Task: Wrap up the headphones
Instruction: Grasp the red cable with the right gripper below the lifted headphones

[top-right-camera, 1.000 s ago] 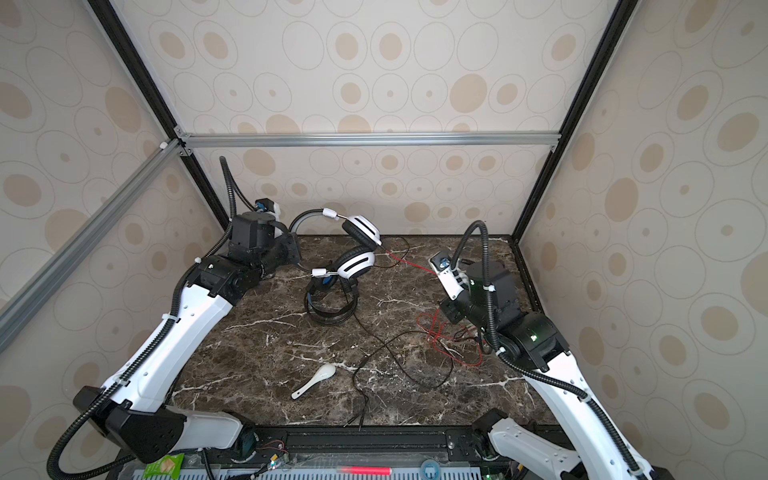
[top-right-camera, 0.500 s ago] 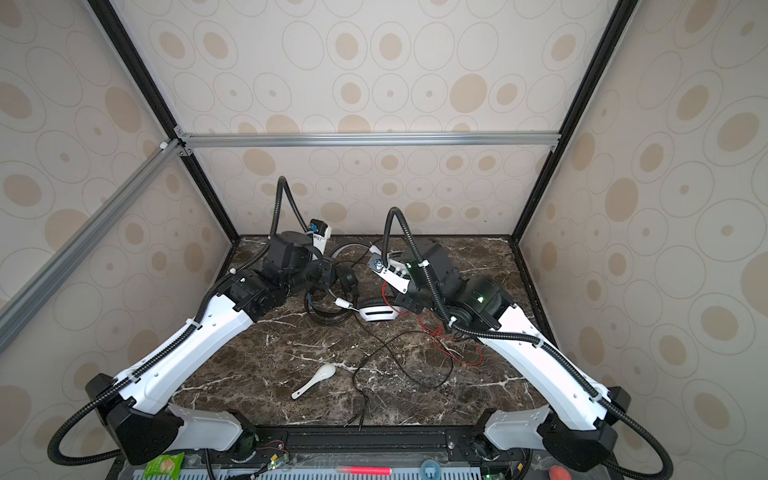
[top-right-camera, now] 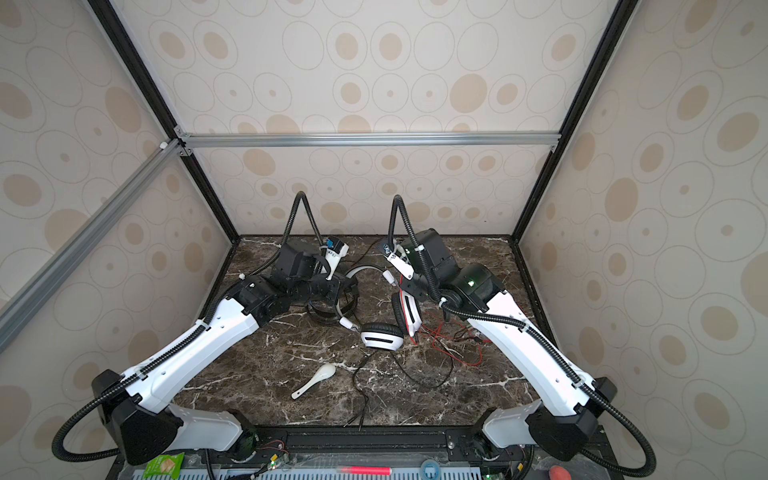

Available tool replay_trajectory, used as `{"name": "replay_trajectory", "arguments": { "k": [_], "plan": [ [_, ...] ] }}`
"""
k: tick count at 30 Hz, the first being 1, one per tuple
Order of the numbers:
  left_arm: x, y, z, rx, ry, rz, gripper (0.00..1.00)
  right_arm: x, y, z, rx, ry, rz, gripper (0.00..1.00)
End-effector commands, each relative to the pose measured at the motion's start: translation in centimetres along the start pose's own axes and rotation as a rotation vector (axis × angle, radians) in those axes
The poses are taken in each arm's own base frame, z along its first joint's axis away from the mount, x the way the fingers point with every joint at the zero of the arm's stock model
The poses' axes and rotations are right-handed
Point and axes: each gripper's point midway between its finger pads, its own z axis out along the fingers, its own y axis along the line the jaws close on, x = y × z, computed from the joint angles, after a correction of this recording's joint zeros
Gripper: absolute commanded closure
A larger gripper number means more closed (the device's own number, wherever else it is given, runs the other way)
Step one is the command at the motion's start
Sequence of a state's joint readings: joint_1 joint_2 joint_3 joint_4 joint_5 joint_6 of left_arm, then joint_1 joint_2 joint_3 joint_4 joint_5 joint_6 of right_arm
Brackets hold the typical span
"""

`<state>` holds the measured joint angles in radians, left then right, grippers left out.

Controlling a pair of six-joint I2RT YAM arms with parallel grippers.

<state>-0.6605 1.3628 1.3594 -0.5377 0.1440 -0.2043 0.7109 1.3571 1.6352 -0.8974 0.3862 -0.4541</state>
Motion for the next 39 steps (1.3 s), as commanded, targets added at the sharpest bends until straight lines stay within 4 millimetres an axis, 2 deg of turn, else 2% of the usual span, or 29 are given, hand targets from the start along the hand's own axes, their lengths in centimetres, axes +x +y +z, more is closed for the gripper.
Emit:
{"name": "replay_trajectory", "arguments": {
  "k": [1,5,9,14,17,22,25,28,30,34,39],
  "plan": [
    [-2.8,-2.4,-1.9,0.115,-0.104,0.012,1.0,-0.5,-0.2,-0.2,-0.009,-0.011,0.035,0.72],
    [-2.9,-2.9,-2.1,0.143,-0.114,0.001,1.0,-0.4,-0.1,0.3,-0.035,-0.008,0.084,0.63],
    [-3.2,-3.4,-2.5,0.171,-0.134,-0.02,1.0,0.4,-1.0,0.6,-0.086,-0.03,0.227,0.56],
    [-4.2,-4.2,-3.4,0.221,-0.176,-0.051,1.0,1.3,-1.7,1.2,-0.166,-0.057,0.382,0.43],
    [-5.1,-4.5,-4.2,0.241,-0.214,-0.069,1.0,1.3,-1.5,1.4,-0.193,-0.067,0.416,0.37],
    [-6.9,-4.8,-5.7,0.254,-0.279,-0.108,1.0,1.7,-2.1,1.4,-0.223,-0.104,0.517,0.34],
    [-8.6,-4.8,-7.0,0.26,-0.336,-0.149,1.0,3.0,-3.2,1.2,-0.221,-0.157,0.635,0.31],
    [-10.8,-4.5,-8.5,0.243,-0.397,-0.188,1.0,5.2,-4.7,0.7,-0.212,-0.197,0.779,0.27],
    [-12.0,-4.1,-9.4,0.22,-0.439,-0.218,1.0,6.0,-4.5,0.3,-0.201,-0.211,0.783,0.25],
    [-14.1,-3.8,-11.2,0.212,-0.51,-0.264,1.0,6.5,-1.8,0.0,-0.266,-0.299,0.747,0.22],
    [-15.2,-3.2,-12.4,0.163,-0.529,-0.26,1.0,7.3,0.1,-0.9,-0.293,-0.413,0.72,0.2]
  ]
}}
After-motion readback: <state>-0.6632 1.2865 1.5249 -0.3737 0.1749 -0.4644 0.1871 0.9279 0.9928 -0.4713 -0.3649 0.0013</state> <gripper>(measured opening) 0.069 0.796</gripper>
